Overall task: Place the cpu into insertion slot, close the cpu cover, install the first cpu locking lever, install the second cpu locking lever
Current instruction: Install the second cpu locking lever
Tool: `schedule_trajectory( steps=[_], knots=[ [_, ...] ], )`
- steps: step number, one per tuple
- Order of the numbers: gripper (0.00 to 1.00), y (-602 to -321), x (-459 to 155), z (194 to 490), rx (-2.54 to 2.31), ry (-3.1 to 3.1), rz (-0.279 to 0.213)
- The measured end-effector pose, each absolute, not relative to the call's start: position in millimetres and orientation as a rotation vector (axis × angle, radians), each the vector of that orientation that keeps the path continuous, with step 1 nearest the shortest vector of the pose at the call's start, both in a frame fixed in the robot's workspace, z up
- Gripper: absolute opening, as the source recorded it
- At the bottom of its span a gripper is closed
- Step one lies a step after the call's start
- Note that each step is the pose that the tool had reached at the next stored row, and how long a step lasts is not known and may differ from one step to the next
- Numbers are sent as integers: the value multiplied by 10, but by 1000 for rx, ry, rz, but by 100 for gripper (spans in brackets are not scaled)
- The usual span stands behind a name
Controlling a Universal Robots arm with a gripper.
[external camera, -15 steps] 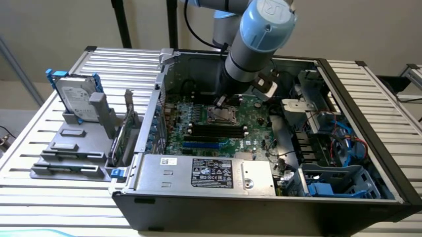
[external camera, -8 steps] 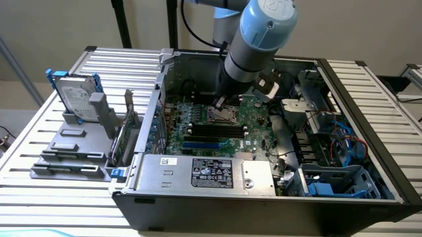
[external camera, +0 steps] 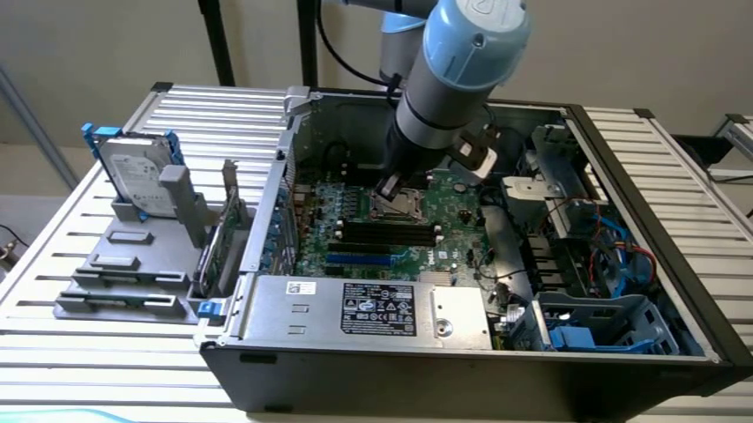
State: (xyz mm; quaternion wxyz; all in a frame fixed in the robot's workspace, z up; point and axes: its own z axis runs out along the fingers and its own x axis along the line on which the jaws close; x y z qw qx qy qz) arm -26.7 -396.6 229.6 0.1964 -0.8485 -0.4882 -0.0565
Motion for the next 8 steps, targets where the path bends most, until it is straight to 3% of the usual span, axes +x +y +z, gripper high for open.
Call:
schedule_trajectory(
  steps=[8],
  knots=[
    [11, -4043, -377, 2320, -2382, -1372, -163]
  ],
)
